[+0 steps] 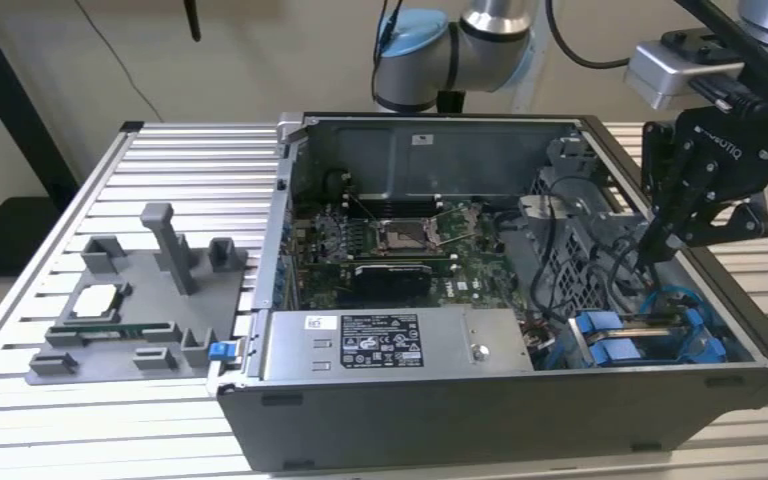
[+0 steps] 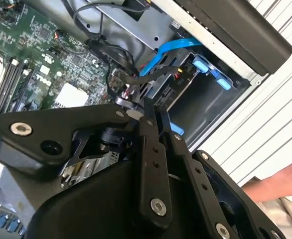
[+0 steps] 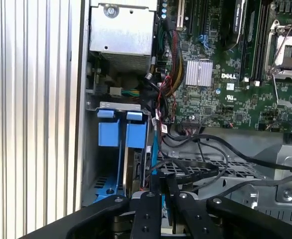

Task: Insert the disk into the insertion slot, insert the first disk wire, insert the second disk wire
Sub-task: 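Insert the second disk wire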

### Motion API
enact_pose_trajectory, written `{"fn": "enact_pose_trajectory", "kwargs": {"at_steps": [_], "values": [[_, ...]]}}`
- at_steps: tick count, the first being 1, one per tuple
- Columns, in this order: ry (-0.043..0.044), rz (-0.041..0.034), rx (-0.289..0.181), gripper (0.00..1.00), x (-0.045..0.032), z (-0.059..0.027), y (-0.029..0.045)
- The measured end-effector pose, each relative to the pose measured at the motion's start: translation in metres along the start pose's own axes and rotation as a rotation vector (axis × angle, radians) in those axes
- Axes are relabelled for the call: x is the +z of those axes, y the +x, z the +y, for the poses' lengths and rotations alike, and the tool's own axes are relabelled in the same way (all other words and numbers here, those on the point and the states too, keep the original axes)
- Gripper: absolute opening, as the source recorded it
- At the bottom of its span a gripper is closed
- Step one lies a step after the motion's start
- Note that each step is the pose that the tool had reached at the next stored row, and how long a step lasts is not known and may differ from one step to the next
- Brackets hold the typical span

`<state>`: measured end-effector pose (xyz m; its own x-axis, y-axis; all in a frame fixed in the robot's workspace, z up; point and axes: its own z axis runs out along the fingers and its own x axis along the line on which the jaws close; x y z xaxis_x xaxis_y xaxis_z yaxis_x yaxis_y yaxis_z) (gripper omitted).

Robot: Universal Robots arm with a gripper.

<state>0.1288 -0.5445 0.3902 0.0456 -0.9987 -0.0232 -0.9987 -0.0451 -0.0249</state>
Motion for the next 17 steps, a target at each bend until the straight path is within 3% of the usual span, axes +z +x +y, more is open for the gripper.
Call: {"fn": "enact_pose_trajectory", "kwargs": {"at_steps": [12, 17], "values": [[0.0012, 0.0, 0.0, 0.0, 0.0, 0.0001, 0.0001], [0.0023, -0.0004, 0.0, 0.0, 0.0007, 0.0033, 0.006]]}}
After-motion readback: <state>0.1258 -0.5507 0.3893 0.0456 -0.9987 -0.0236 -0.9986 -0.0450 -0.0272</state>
